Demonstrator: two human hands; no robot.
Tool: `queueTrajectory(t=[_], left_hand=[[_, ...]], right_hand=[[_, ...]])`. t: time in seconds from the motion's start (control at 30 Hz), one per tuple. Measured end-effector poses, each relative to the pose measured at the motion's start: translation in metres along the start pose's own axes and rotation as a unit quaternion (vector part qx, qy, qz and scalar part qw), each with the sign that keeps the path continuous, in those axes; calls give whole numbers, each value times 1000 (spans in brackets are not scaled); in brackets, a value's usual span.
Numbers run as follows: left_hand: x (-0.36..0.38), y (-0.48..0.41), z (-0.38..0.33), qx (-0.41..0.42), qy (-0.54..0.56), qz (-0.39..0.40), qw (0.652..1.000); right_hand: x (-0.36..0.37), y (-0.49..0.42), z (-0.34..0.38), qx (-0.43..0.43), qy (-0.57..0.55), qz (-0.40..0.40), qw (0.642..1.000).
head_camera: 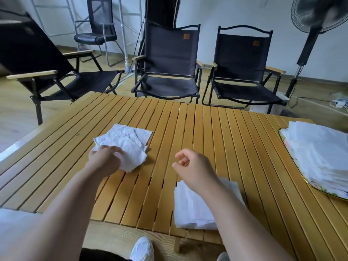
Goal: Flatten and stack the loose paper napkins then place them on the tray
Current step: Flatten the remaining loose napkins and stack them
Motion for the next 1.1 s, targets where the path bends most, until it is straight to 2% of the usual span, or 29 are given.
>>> queueTrajectory(t=[0.17, 0.27, 0.37, 0.47, 0.63, 0.8, 0.9, 1.1], left_hand=[[12, 15, -38, 97, 74, 55, 991], [26, 34, -71, 165, 98, 115, 975], [33, 47, -87, 178, 110, 147, 967], [32, 45, -88, 180, 109, 132, 969], [28, 36, -79, 208, 45, 49, 976], [28, 36, -88, 218, 52, 20, 974], [29, 36, -92, 226, 51, 11, 973], [29, 30, -88, 227, 40, -3, 973]], right_hand=[[10, -4, 3, -1, 38, -3, 999], [15, -3, -7, 5, 114, 41, 993], [18, -1, -22, 28, 200, 86, 976], [15, -6, -30, 33, 229, 76, 970], [16, -8, -29, 16, 243, 60, 968], [21, -8, -28, 3, 273, 57, 960], [18, -9, -29, 9, 242, 59, 968], [21, -2, -23, -16, 240, 104, 965]])
Point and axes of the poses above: each hand's wrist, its own y-axis away from the middle knuckle, its own x-axis out of the palm, z = x × y, the point moved 7 cm from there along -y, towards the middle knuckle, and after that the axes turned 10 degrees about -z, right-handed, at the moved point
